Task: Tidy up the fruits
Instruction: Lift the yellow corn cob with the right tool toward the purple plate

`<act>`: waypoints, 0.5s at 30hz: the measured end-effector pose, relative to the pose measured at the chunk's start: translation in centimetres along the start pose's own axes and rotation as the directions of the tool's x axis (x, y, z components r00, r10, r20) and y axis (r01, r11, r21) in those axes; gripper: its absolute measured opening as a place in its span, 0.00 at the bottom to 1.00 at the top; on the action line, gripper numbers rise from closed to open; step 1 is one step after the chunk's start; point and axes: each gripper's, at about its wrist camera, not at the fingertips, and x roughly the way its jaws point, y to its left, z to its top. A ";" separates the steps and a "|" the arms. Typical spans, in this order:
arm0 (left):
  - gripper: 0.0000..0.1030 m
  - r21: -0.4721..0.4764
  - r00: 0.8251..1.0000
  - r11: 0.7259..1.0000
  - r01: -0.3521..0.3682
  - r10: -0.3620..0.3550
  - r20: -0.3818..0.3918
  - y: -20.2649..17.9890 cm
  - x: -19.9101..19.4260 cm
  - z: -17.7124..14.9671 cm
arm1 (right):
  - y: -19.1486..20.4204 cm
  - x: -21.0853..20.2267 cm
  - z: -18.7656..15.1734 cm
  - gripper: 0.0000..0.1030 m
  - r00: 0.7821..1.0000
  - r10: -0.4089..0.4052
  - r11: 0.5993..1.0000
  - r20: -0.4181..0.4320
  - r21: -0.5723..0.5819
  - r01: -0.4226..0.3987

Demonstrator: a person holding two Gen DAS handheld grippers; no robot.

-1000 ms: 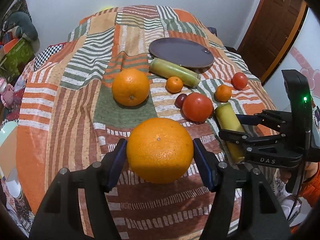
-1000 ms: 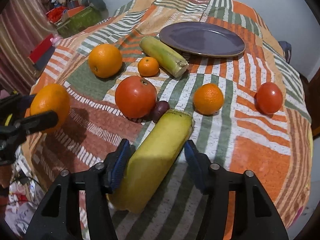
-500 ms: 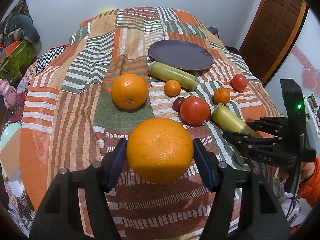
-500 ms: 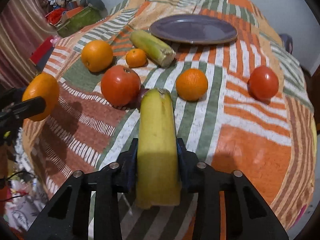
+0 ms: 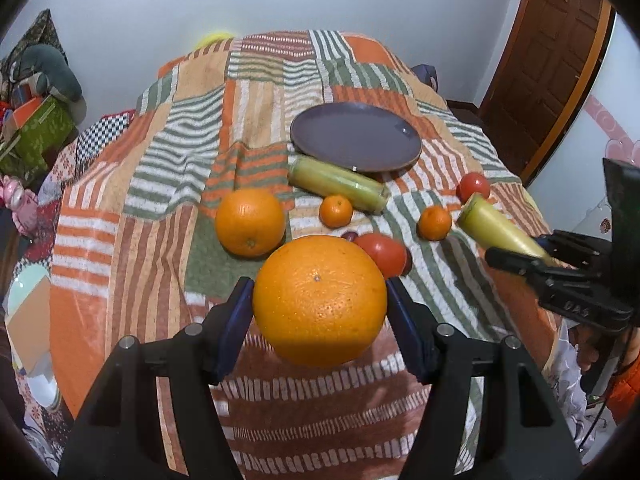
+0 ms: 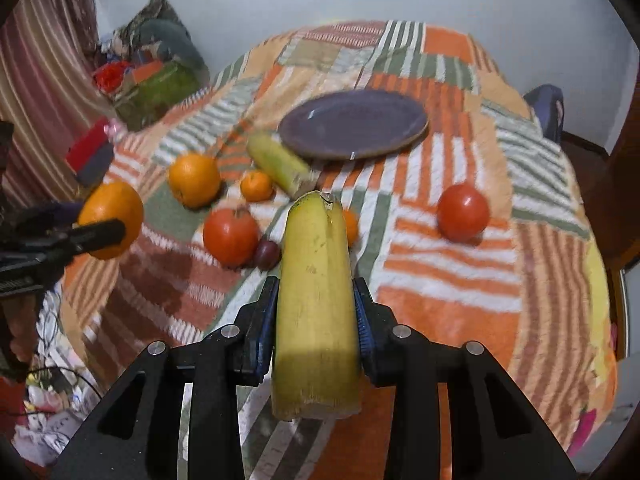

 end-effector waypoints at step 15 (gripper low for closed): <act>0.63 0.007 0.994 1.000 -0.006 0.005 0.108 -1.1 -0.6 5.9 | -2.1 -2.5 5.2 0.31 0.987 -0.031 0.999 0.160 -0.005 0.032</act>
